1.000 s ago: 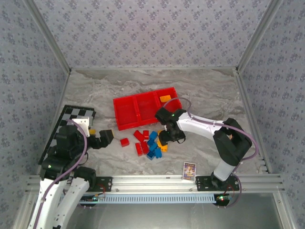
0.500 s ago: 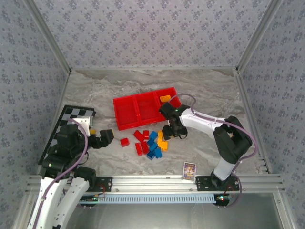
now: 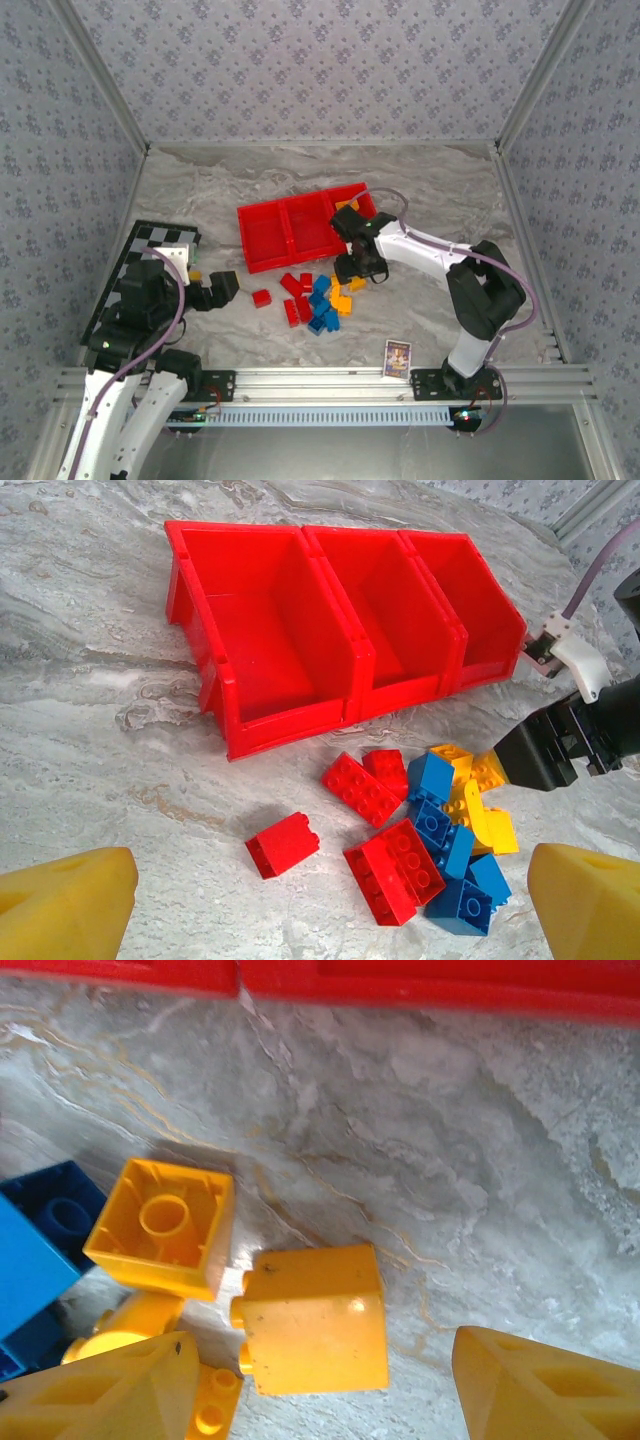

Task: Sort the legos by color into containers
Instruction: Pick up the lego from the center of the table.

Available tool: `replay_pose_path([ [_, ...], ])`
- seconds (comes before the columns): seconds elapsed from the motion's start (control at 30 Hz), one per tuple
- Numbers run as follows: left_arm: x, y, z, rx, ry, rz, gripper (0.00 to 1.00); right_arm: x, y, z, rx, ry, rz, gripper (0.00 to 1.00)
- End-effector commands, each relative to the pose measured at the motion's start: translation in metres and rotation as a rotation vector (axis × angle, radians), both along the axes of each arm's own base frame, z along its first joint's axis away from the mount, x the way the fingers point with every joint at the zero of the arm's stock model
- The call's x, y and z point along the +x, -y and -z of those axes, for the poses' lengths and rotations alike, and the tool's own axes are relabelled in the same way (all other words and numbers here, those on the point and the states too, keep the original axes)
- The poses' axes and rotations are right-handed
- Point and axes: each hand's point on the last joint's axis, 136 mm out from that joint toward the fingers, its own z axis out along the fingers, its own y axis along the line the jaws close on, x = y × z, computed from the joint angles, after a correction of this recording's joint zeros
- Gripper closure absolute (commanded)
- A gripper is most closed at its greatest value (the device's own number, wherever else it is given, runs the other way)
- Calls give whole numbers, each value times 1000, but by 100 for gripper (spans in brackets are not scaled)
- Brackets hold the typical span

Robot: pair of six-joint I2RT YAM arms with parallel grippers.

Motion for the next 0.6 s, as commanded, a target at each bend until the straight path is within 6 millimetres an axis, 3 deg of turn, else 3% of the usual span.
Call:
replay_pose_path([
  [0.0, 3, 1, -5, 6, 25, 11, 0, -1, -5, 9, -1, -28, -21, 30],
  [0.37, 2, 5, -5, -3, 21, 33, 0, -6, -2, 20, -11, -64, -7, 38],
  [0.4, 2, 5, -5, -3, 20, 33, 0, -15, 6, 29, -34, -94, 0, 38],
  [0.57, 2, 5, -5, -1, 20, 31, 0, -17, 13, 34, -49, -104, 10, 41],
])
